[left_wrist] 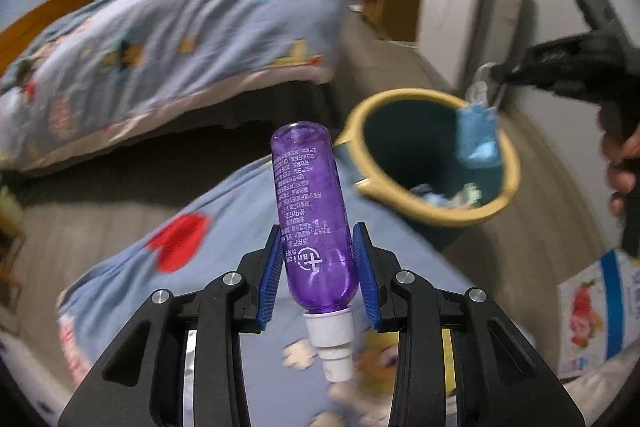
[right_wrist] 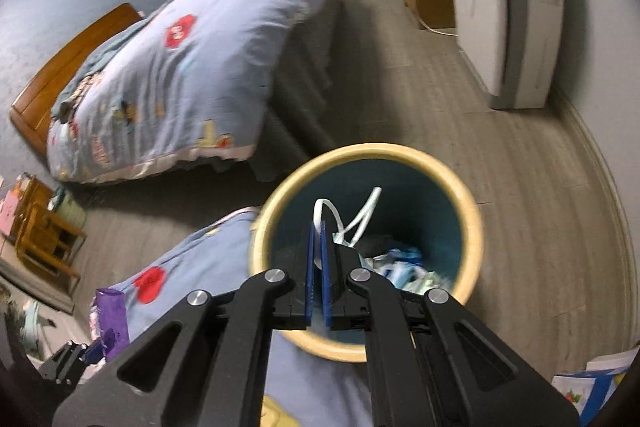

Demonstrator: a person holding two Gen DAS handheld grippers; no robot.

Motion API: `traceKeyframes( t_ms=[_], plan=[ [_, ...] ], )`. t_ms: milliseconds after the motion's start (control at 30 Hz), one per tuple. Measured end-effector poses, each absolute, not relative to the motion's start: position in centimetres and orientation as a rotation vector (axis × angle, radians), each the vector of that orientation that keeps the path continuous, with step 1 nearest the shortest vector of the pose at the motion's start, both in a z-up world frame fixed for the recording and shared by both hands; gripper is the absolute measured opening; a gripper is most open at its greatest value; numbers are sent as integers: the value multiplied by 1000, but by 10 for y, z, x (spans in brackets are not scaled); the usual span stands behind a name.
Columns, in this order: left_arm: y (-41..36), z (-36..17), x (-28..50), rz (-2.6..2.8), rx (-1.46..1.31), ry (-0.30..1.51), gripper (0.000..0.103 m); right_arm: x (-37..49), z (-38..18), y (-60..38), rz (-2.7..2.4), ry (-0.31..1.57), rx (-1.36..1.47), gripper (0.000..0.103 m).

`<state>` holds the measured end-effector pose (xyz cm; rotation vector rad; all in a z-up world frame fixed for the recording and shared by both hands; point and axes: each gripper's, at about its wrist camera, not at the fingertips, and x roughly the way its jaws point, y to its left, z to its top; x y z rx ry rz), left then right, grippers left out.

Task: Collect trash
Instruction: 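Carry the purple bottle and blue mask over the bin and open both tools, then move both tools back over the pillow toward the foil packet and sachet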

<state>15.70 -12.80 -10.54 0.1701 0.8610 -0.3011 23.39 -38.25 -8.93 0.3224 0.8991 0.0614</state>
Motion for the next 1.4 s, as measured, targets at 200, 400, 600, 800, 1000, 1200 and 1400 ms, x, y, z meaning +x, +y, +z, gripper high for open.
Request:
traceKeyframes(
  t_ms=[200, 400, 600, 800, 1000, 1200, 1400],
  plan=[
    [-182, -116, 191, -408, 239, 879, 36, 240, -110, -411, 22, 935, 394, 3],
    [-221, -130, 226, -461, 233, 908, 36, 246, -125, -422, 9, 957, 424, 3],
    [-246, -137, 252, -468, 230, 906, 37, 247, -129, -424, 10, 959, 438, 3],
    [-248, -131, 260, -456, 197, 877, 52, 248, -126, -424, 16, 949, 439, 12],
    [-230, -126, 251, -435, 183, 874, 63, 248, -122, -423, 6, 938, 438, 41],
    [-196, -117, 231, -395, 164, 879, 83, 248, -111, -406, 31, 917, 386, 72],
    [-141, -105, 205, -305, 150, 891, 92, 244, -94, -373, 83, 889, 291, 95]
  ],
)
